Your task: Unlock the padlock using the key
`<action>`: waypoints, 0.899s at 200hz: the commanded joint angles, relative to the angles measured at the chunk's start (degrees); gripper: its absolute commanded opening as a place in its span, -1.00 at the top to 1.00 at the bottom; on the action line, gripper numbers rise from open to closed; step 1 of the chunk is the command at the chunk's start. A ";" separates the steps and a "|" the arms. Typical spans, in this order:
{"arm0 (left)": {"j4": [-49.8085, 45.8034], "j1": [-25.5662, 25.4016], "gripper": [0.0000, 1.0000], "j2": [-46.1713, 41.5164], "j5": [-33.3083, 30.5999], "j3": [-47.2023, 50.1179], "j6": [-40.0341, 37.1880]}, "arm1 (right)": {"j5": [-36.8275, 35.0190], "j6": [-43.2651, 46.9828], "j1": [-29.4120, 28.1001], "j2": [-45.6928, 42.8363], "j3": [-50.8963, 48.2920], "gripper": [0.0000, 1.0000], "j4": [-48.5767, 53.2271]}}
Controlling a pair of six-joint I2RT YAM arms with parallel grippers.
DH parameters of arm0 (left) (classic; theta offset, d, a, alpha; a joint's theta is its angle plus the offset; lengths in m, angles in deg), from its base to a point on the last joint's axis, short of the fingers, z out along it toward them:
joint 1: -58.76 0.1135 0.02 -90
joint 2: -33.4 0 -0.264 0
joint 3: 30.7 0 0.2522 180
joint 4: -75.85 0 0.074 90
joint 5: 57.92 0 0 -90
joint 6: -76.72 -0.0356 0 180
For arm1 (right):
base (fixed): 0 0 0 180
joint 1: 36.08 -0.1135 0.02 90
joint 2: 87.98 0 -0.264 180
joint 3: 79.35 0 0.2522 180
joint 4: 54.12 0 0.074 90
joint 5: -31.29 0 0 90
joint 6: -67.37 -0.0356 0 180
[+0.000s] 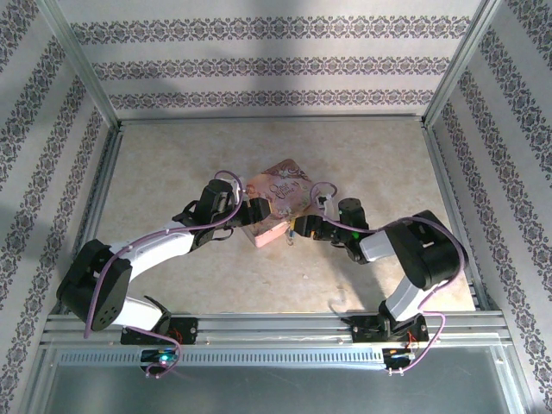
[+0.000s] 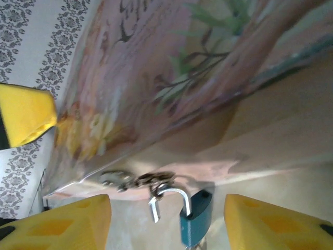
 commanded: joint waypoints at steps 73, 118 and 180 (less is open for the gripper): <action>-2.33 0.75 -0.36 1.19 0.73 -0.19 -0.40 | 3.27 -3.22 -2.30 7.91 -0.28 -0.14 -17.39; -2.59 0.74 -0.36 0.93 0.63 -0.08 -0.45 | 4.36 -3.49 -2.08 8.08 -0.66 -0.13 -21.10; -2.74 0.75 -0.36 0.88 0.56 -0.10 -0.53 | 5.21 -4.00 -2.08 8.33 -1.34 0.01 -21.96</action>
